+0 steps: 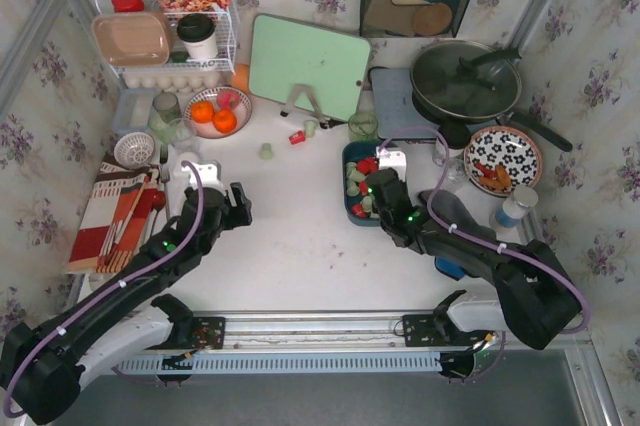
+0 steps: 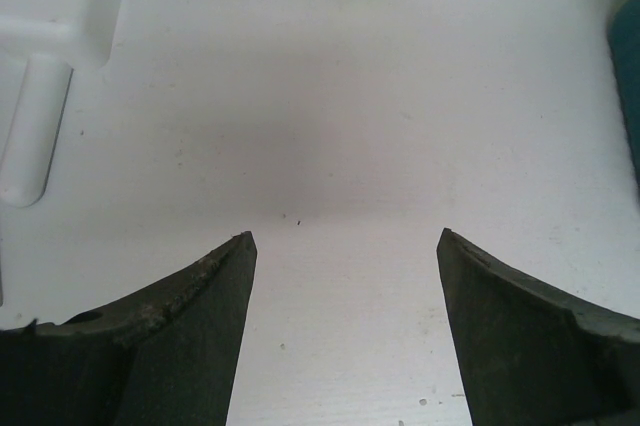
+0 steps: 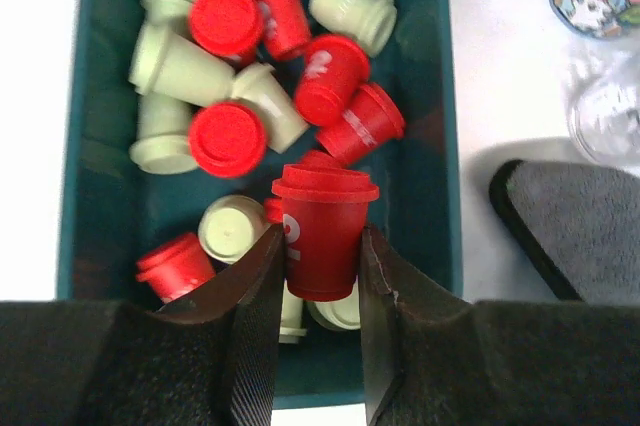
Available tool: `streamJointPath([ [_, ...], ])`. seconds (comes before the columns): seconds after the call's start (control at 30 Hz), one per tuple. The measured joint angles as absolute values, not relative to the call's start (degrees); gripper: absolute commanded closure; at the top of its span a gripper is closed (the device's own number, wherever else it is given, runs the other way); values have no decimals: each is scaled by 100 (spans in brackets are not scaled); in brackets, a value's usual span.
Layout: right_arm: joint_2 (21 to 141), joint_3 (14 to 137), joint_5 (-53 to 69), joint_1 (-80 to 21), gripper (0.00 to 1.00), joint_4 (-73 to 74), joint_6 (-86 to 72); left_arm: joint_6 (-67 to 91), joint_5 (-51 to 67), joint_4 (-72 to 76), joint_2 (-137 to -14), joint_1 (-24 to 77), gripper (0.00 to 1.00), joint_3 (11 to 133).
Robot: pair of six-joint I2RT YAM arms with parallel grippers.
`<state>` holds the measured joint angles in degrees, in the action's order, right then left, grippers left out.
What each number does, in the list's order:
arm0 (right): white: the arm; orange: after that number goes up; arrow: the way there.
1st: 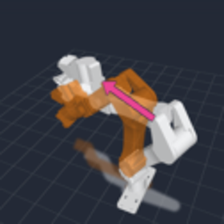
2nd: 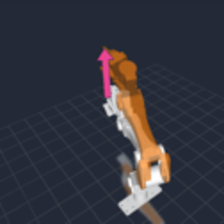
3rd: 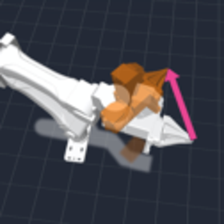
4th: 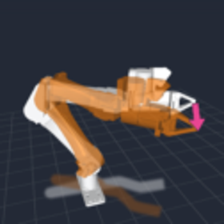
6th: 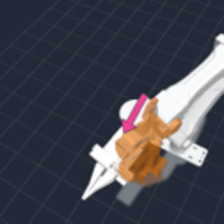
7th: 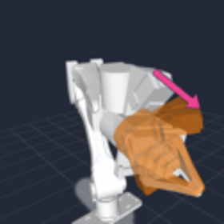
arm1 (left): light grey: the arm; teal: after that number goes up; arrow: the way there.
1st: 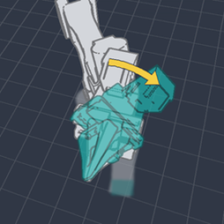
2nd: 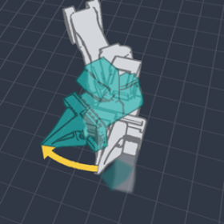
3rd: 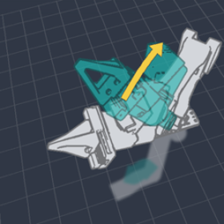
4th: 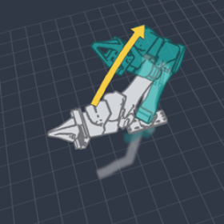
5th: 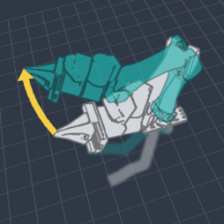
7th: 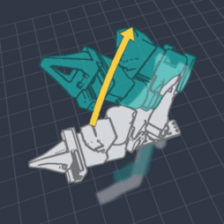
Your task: Mix the coffee capsules in the storage basket
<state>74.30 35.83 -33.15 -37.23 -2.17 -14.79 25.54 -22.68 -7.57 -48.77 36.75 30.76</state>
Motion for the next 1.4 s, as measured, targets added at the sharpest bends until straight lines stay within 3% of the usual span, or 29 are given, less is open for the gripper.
streamJointPath([
  [0.3,7373,3369,-3402,-3404,45,-56,-1750,2554,-2268,-764,-5033,3675,24,3170],
  [0.5,7343,3374,-3260,-3345,41,-93,-1739,2550,-2268,-819,-5258,3642,23,3330],
  [0.6,7347,3413,-3162,-3328,40,-189,-1619,2532,-2268,-897,-5457,3597,5,3498],
  [0.73,7332,3336,-2805,-3326,40,-563,-1544,2558,-2265,-1017,-5951,3444,4,3935],
  [1.0,7205,2895,-2272,-3326,40,-1103,-1516,2574,-1660,-1328,-7902,2805,14,5572],
  [1.2,6949,2790,-2045,-3326,40,-1214,-1586,2539,-1103,-1896,-9539,2569,35,7074],
  [1.4,6726,2755,-1813,-3326,40,-1219,-1621,2403,-849,-2692,-10838,2432,41,8602],
])
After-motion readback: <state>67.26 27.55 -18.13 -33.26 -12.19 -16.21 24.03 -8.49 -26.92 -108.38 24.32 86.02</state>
